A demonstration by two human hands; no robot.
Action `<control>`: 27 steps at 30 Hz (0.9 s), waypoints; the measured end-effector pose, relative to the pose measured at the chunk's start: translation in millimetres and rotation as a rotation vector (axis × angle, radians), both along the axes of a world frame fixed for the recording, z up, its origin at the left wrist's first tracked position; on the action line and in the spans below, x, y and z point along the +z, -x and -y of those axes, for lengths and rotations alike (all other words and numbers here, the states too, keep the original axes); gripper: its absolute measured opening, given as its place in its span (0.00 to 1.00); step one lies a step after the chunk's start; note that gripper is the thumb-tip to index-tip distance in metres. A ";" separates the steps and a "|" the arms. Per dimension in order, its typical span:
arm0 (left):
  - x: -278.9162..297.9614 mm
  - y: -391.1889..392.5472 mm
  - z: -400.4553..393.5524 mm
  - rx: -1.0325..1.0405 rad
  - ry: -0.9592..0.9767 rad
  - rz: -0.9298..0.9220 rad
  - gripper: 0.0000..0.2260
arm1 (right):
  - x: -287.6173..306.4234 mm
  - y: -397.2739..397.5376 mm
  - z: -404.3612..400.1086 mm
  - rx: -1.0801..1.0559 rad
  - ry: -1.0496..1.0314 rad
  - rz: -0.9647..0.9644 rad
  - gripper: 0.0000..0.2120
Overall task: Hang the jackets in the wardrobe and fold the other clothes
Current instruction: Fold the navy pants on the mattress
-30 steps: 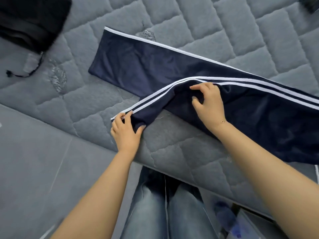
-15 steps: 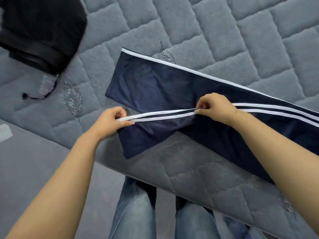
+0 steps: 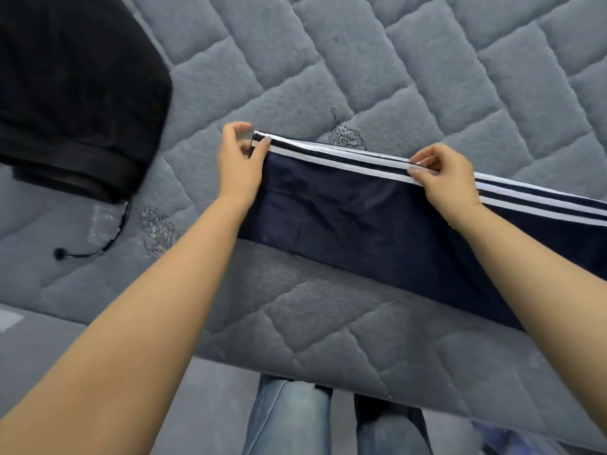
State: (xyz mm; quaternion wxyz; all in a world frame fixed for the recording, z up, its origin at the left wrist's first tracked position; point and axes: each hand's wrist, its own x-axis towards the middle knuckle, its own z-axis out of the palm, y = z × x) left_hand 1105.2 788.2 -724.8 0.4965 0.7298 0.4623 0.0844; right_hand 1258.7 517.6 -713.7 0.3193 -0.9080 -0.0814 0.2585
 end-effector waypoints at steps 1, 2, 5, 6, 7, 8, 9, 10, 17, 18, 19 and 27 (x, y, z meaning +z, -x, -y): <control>-0.4 8.5 3.3 0.004 -0.009 -0.010 0.18 | -1.7 1.7 -0.8 -0.017 -0.014 0.026 0.04; -0.4 18.2 7.4 -0.010 -0.023 -0.031 0.19 | -3.3 3.0 -1.4 -0.029 -0.023 0.046 0.04; -0.5 42.8 19.3 -0.121 -0.111 -0.093 0.17 | -7.3 5.5 -3.1 -0.036 -0.037 0.109 0.03; -1.2 45.8 21.1 -0.141 -0.136 -0.088 0.15 | -8.3 6.7 -3.6 -0.037 -0.038 0.136 0.03; -1.7 45.5 21.3 -0.132 -0.143 -0.072 0.13 | -9.0 8.2 -4.2 -0.039 -0.037 0.159 0.03; -2.4 43.2 20.4 -0.106 -0.143 -0.055 0.12 | -9.8 9.8 -4.6 -0.038 -0.031 0.180 0.03; -3.1 39.6 19.2 -0.079 -0.154 -0.050 0.12 | -10.5 11.6 -4.9 -0.030 -0.016 0.201 0.04; -4.6 36.2 18.5 -0.058 -0.182 -0.065 0.12 | -10.8 13.7 -5.2 -0.018 0.003 0.227 0.06; -5.0 36.8 35.1 -0.148 -0.218 -0.605 0.21 | 16.9 50.7 -7.4 0.018 0.019 0.343 0.17; -2.8 37.4 34.6 -0.212 -0.197 -0.630 0.21 | 20.7 60.6 -3.0 0.015 -0.014 0.303 0.17; 1.0 37.1 33.8 -0.255 -0.148 -0.601 0.21 | 24.5 71.0 4.2 0.004 -0.047 0.249 0.16; 79.4 2.6 121.4 -0.306 0.226 -0.017 0.12 | 47.4 121.9 121.3 -0.254 -0.149 -0.037 0.13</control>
